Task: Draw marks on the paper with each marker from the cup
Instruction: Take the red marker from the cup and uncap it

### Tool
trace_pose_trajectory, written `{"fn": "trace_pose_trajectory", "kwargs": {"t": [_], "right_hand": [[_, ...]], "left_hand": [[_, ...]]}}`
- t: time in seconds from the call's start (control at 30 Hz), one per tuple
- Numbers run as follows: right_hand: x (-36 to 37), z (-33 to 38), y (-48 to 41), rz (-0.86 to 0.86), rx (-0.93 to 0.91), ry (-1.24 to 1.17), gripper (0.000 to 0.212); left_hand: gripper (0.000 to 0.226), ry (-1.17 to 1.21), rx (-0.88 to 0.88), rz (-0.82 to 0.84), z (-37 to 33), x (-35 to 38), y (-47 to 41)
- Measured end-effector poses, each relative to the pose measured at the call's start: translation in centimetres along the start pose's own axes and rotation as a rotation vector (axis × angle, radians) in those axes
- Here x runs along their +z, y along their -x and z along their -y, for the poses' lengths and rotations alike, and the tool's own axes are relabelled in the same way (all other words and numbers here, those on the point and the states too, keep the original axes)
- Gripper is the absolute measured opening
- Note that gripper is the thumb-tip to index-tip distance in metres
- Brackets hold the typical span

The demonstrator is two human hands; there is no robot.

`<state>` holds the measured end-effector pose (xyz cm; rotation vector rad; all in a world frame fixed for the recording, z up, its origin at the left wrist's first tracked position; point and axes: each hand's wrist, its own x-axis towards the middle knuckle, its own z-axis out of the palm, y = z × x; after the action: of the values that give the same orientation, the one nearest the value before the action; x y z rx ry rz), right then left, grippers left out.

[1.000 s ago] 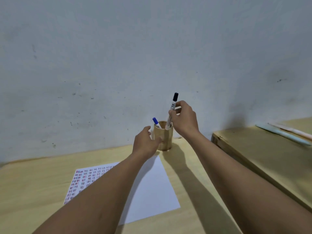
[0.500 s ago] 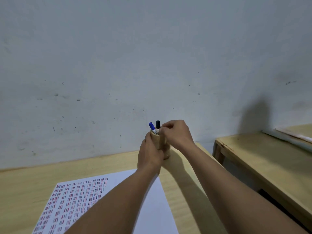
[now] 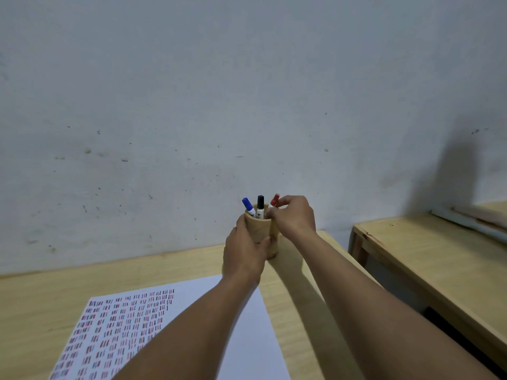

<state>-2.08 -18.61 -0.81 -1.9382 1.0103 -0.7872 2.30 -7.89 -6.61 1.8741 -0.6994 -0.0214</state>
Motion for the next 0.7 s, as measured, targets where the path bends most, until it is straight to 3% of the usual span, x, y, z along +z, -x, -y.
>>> {"fn": "trace_pose_trajectory", "kwargs": {"t": [0.2, 0.43, 0.6, 0.7], "right_hand": [[-1.7, 0.8, 0.9, -0.069, -0.057, -0.108, 0.010], [-4.6, 3.3, 3.0, -0.106, -0.202, -0.247, 0.016], [-5.9, 5.0, 5.3, -0.046, -0.314, -0.270, 0.015], [-5.9, 5.8, 7.1, -0.007, -0.367, -0.230, 0.010]], "left_hand": [[0.065, -0.003, -0.057, 0.028, -1.0, -0.3, 0.2], [0.055, -0.065, -0.114, 0.073, -2.2, -1.0, 0.6], [0.078, -0.138, -0.093, 0.008, -4.3, -3.4, 1.8], [0.065, -0.076, -0.055, -0.083, -5.6, -5.7, 2.8]]}}
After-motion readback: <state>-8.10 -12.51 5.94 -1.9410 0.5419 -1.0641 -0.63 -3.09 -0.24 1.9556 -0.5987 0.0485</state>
